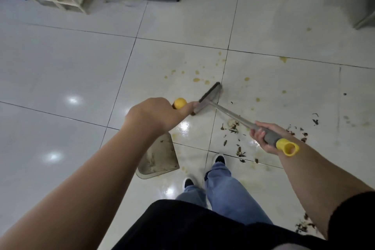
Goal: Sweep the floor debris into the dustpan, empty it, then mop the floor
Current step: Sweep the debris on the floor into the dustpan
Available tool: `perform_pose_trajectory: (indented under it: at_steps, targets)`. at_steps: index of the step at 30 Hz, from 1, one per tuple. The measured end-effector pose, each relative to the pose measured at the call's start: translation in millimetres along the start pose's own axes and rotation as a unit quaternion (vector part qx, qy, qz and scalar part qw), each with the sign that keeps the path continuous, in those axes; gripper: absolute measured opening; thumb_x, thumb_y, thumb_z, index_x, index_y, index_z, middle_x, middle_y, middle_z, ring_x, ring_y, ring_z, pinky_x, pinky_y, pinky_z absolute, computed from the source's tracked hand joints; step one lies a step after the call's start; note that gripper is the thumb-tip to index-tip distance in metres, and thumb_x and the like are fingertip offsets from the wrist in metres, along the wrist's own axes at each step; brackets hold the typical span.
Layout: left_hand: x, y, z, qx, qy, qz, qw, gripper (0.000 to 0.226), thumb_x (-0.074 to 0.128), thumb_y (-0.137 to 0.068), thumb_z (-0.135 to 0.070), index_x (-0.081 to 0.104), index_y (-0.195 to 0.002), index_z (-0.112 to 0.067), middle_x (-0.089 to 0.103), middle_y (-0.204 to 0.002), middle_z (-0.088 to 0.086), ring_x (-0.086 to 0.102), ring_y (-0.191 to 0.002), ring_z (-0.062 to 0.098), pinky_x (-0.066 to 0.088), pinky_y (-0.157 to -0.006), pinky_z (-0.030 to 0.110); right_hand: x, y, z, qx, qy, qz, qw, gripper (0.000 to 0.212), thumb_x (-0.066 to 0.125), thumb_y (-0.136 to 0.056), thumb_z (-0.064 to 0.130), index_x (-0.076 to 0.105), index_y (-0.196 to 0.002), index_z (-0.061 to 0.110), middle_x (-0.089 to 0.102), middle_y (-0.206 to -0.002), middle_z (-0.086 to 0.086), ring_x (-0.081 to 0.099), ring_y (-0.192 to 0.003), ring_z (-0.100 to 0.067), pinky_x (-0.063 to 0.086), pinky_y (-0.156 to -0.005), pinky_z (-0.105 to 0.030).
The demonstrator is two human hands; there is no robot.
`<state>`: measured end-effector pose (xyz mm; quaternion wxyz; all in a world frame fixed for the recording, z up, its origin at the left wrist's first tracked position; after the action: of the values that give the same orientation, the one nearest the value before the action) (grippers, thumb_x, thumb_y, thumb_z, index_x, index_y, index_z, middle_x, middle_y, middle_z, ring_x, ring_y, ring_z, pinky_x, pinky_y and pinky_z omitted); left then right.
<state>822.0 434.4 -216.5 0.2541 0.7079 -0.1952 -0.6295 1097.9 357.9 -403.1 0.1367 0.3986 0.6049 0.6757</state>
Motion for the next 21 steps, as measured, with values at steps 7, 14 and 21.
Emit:
perform_pose_trajectory:
  at_steps: [7,14,21]
  targets:
    - [0,-2,-1,0.027,-0.031,-0.005,0.999,0.048,0.057,-0.075,-0.062,0.053,-0.065,-0.016,0.052,-0.061,0.000,0.051,-0.056,0.014,0.036,-0.052,0.024,-108,50,-59,-0.015,-0.098,-0.033,0.994,0.030,0.047,-0.096,0.032,0.050,-0.094,0.003,0.059,-0.061,-0.012,0.053,-0.033,-0.008,0.046,-0.031,-0.015]
    - [14,6,11,0.030,-0.036,0.008,0.999,0.054,0.053,-0.077,-0.066,0.056,-0.066,-0.014,0.052,-0.062,0.002,0.050,-0.055,0.016,0.040,-0.060,0.026,-85,82,-95,-0.091,-0.111,-0.025,0.989,0.020,0.044,-0.097,0.021,0.046,-0.086,0.005,0.049,-0.054,-0.009,0.048,-0.030,-0.007,0.046,-0.033,-0.013]
    - [17,15,41,0.033,-0.031,-0.009,0.999,0.061,0.052,-0.075,-0.070,0.060,-0.072,-0.009,0.054,-0.059,0.005,0.054,-0.056,0.020,0.045,-0.063,0.029,-38,85,-133,-0.122,-0.073,-0.009,0.990,0.017,0.047,-0.097,0.019,0.045,-0.090,0.003,0.051,-0.054,-0.010,0.048,-0.029,-0.007,0.043,-0.030,-0.013]
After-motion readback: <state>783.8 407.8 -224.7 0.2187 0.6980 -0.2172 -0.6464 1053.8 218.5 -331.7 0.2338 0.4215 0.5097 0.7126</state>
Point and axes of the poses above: each hand's wrist, its own y-axis away from the middle knuckle, its own x-axis out of the palm, z = x × y, the point moved 4 cm from there along -y, towards the middle knuckle
